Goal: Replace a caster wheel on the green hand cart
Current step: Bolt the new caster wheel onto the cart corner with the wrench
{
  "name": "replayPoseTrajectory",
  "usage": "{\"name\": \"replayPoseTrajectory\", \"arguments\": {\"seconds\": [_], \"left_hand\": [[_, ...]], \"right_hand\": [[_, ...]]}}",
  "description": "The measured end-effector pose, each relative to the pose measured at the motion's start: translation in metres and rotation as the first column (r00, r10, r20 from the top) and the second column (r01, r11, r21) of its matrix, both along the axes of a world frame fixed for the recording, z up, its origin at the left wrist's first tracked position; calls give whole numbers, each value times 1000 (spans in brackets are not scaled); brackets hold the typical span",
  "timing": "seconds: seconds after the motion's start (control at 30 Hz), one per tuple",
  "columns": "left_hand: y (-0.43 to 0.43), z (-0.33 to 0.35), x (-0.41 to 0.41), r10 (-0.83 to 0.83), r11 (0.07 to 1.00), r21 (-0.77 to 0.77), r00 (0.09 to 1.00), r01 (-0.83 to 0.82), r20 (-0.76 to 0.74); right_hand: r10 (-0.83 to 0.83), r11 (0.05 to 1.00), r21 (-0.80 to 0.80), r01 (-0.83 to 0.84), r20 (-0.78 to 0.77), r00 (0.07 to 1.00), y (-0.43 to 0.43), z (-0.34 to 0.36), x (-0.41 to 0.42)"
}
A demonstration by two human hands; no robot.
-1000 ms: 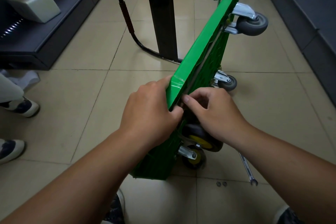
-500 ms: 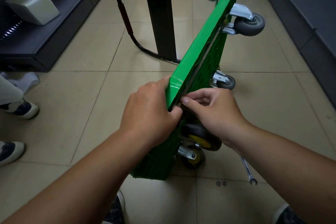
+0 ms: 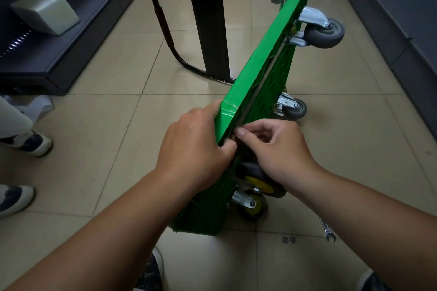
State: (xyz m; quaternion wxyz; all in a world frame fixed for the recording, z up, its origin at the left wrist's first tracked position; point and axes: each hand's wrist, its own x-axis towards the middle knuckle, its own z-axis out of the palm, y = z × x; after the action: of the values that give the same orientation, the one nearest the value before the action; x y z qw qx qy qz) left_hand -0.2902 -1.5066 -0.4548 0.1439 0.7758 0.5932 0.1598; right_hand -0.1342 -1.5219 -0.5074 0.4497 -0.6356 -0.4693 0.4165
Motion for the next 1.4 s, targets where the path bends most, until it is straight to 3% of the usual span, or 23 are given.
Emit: {"name": "replayPoseTrajectory", "arguments": {"seconds": [0.27, 0.63, 0.83, 1.07, 1.17, 1.3, 1.4], "left_hand": [[0, 1, 0, 5, 1000, -10, 1000, -5, 3], [0, -5, -1, -4, 999, 41, 1000, 4, 4], [-1, -6, -1, 0, 999, 51, 1000, -1, 17], [-1, -7, -2, -5, 998, 61, 1000, 5, 2], [0, -7, -2, -5, 999, 54, 1000, 4, 14], [0, -8, -3, 1, 998, 60, 1000, -1, 14], [0, -9, -2, 4, 997, 72, 1000, -4, 7]], "right_hand": [[87, 985, 137, -107, 143, 986, -3, 8, 3], [-3, 1000, 15, 4, -23, 1000, 1, -1, -1], [77, 984, 150, -96, 128, 989, -2, 4, 2], [-4, 999, 39, 5, -27, 1000, -2, 2, -2], [36, 999, 12, -36, 3, 999, 1, 6, 3], [91, 987, 123, -102, 92, 992, -1, 10, 4], [46, 993, 107, -53, 59, 997, -2, 7, 1]]}}
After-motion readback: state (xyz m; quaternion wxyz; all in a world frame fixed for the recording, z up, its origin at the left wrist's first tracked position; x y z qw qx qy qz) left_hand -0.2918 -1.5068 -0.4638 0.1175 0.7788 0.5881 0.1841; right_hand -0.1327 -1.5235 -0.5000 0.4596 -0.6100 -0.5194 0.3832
